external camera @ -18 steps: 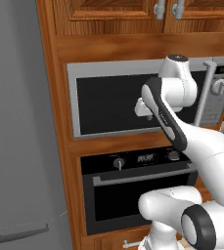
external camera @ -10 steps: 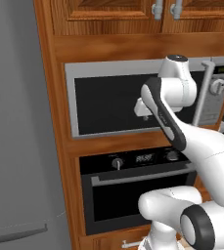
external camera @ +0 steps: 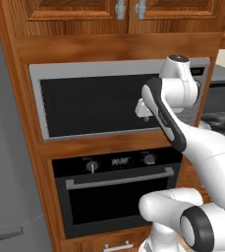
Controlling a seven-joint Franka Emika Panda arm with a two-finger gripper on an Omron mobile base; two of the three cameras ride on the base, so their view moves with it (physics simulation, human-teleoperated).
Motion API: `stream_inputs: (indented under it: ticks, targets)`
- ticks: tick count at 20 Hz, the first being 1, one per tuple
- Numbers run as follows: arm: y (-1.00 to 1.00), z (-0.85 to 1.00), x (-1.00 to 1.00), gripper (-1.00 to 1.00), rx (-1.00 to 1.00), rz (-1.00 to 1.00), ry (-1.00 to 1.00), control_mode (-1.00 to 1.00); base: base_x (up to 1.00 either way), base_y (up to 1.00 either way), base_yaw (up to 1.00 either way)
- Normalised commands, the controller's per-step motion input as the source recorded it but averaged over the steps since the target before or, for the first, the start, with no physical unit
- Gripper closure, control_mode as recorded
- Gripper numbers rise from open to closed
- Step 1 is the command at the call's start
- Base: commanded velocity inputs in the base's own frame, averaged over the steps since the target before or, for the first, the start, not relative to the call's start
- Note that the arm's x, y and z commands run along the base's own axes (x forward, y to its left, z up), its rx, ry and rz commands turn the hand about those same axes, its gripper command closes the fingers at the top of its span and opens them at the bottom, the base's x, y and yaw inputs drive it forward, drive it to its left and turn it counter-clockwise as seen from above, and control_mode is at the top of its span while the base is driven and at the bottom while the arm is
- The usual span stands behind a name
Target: Take the baked cake out of the oven and place it on the plate for cooling. Then close the oven door.
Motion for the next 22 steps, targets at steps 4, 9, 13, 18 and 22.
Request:
stream_inputs:
  ticks: [4, 9, 13, 18, 22]
  targets:
    - [0.00, 0.00, 0.00, -1.00, 0.00, 0.00, 0.00, 1.00, -0.42, -0.44, 0.11]
    - [0.00, 0.00, 0.00, -1.00, 0.00, 0.00, 0.00, 1.00, -0.40, -0.44, 0.18]
    - [0.00, 0.00, 0.00, -1.00, 0.00, 0.00, 0.00, 1.00, -0.05, -0.39, 0.22]
    - [0.00, 0.00, 0.00, -1.00, 0.00, 0.00, 0.00, 1.00, 0.00, -0.53, 0.31]
    - [0.00, 0.00, 0.00, -1.00, 0.00, 0.00, 0.00, 1.00, 0.00, -0.54, 0.31]
